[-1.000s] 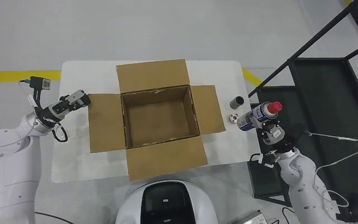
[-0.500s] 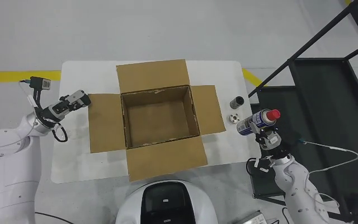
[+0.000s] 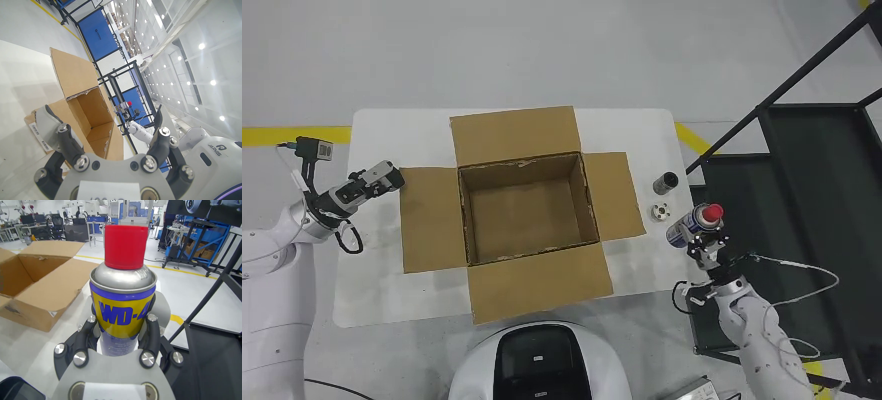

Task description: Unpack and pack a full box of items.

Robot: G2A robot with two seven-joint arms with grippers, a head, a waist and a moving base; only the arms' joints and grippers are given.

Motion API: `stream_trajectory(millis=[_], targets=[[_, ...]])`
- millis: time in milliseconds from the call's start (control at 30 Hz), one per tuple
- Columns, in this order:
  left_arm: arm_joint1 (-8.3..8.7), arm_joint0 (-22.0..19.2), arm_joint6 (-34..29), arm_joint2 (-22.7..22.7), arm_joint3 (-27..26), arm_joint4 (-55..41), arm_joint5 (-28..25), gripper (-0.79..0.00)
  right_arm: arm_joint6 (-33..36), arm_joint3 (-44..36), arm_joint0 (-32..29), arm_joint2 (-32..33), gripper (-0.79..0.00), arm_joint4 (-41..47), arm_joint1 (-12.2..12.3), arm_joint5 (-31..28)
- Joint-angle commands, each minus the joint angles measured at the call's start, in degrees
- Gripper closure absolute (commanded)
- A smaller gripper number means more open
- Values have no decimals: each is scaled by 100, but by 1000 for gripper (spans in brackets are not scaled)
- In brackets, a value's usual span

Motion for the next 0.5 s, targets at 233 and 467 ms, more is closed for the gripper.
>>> stream_trajectory(millis=[233,467], targets=[[0,0,0,0,0,-2,0,-785,-1415,1833,975,-675,0,-164,-151,383],[0,0,0,0,0,-2,0,-785,-1532,2719,1641,-1020,0,-162,-253,409]])
